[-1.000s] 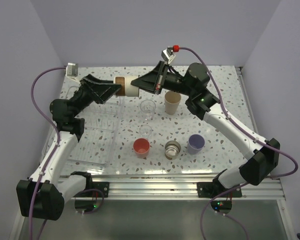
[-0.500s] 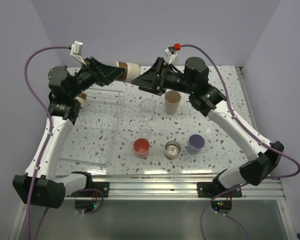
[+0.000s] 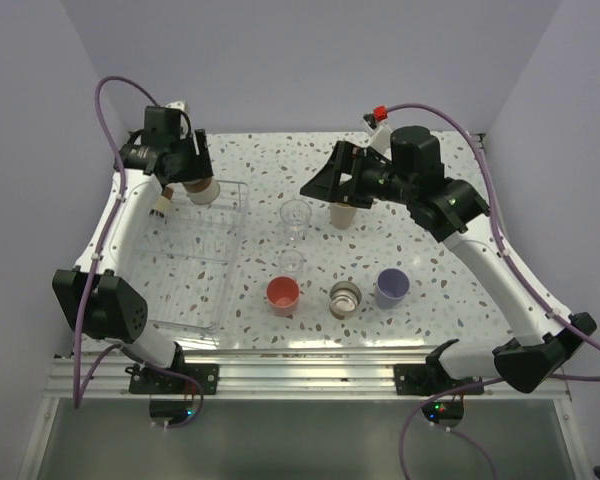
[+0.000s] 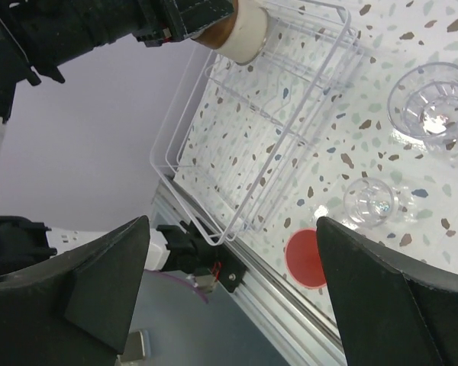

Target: Load the cups into the dish rack

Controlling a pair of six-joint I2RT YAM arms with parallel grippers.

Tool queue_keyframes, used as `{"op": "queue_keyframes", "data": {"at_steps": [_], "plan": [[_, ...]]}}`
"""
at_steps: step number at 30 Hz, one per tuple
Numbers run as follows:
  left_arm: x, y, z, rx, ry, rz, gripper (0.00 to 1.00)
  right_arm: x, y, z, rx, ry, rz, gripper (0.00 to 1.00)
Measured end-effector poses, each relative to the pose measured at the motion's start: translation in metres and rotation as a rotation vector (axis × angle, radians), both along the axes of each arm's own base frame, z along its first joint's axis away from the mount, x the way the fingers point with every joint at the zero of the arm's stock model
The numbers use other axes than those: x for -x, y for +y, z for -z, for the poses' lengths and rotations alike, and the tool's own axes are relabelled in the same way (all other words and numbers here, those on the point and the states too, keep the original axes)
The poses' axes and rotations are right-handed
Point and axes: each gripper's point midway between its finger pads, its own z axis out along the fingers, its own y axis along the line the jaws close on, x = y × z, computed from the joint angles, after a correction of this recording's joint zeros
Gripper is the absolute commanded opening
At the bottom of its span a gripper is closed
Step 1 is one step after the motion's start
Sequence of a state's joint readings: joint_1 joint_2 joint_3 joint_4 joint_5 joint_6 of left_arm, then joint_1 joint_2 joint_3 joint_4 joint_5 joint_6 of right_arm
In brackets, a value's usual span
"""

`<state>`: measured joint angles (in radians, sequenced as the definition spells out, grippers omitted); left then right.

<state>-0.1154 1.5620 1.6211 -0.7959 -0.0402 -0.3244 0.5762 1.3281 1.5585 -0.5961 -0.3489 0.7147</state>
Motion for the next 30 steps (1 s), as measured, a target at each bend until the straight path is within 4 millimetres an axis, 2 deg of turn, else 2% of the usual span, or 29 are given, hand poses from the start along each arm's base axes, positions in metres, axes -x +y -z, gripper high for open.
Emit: {"op": "queue_keyframes", "data": {"at_steps": [3, 11, 23, 30], "plan": [[0.003, 0.024, 0.017, -0.138, 0.079, -0.044, 0.00, 0.001, -0.001, 0.010, 0.021, 0.022, -0.003, 0.93], [0.005, 0.060, 0.026, -0.350, 0.151, -0.091, 0.00, 0.004, -0.002, 0.024, 0.045, 0.053, -0.005, 0.92], [-0.007, 0.066, 0.069, -0.412, 0.248, -0.081, 0.00, 0.004, -0.003, 0.032, 0.062, 0.067, -0.009, 0.91], [-0.012, 0.067, 0.093, -0.427, 0.298, -0.077, 0.00, 0.001, -0.002, 0.045, 0.091, 0.089, -0.015, 0.91]]}}
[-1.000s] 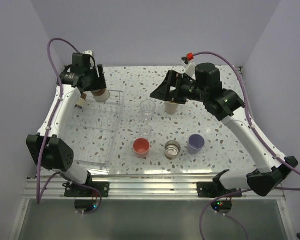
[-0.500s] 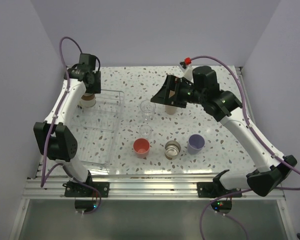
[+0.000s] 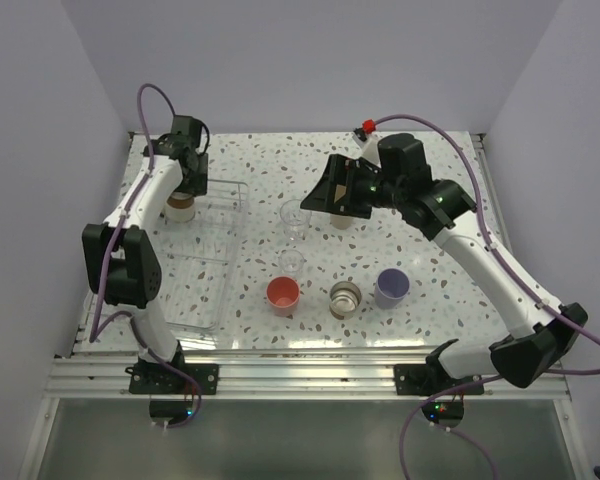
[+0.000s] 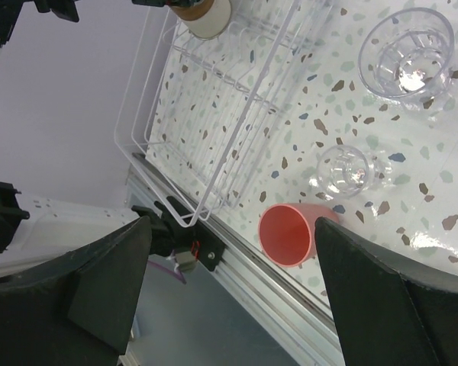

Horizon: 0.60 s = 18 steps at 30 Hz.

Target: Load the cups into the dish rack

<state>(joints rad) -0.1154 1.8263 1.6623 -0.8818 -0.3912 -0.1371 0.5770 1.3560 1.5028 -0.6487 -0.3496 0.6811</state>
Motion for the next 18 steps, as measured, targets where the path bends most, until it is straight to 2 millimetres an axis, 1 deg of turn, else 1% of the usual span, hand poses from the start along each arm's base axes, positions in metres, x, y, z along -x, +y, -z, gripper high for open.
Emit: {"op": "queue_keyframes", "data": {"at_steps": [2, 3, 5, 8, 9, 10, 11, 12, 14, 15, 17, 18], "plan": [[0.001, 0.001, 0.008, -0.008, 0.019, -0.002, 0.02, 0.000, 0.000, 0.004, 0.010, 0.011, -0.001, 0.91], [0.001, 0.002, 0.011, -0.013, 0.026, -0.005, 0.07, 0.000, 0.000, 0.006, 0.014, 0.015, -0.002, 0.91], [0.000, 0.003, 0.017, -0.022, 0.040, -0.010, 0.10, 0.000, -0.001, 0.007, 0.019, 0.019, -0.003, 0.91], [-0.001, 0.006, 0.025, -0.036, 0.054, -0.016, 0.20, 0.000, -0.001, 0.008, 0.022, 0.020, -0.004, 0.91], [-0.002, 0.006, 0.026, -0.039, 0.051, -0.018, 0.29, 0.000, -0.001, 0.008, 0.023, 0.020, -0.004, 0.91], [-0.004, 0.006, 0.027, -0.041, 0.048, -0.019, 0.32, 0.000, -0.001, 0.008, 0.023, 0.019, -0.005, 0.90], [-0.004, 0.006, 0.027, -0.041, 0.046, -0.020, 0.39, 0.000, -0.001, 0.008, 0.024, 0.019, -0.005, 0.90], [-0.005, 0.006, 0.027, -0.041, 0.045, -0.020, 0.49, 0.000, -0.001, 0.009, 0.024, 0.019, -0.006, 0.90], [-0.005, 0.006, 0.027, -0.041, 0.043, -0.021, 0.58, 0.000, -0.001, 0.009, 0.025, 0.019, -0.006, 0.90], [-0.005, 0.006, 0.028, -0.041, 0.043, -0.021, 0.66, 0.000, -0.001, 0.009, 0.025, 0.019, -0.006, 0.91], [-0.006, 0.006, 0.028, -0.042, 0.042, -0.021, 0.71, 0.000, -0.001, 0.009, 0.026, 0.020, -0.006, 0.90], [-0.007, 0.007, 0.028, -0.042, 0.041, -0.022, 0.78, 0.001, -0.001, 0.009, 0.026, 0.020, -0.006, 0.91]]}}
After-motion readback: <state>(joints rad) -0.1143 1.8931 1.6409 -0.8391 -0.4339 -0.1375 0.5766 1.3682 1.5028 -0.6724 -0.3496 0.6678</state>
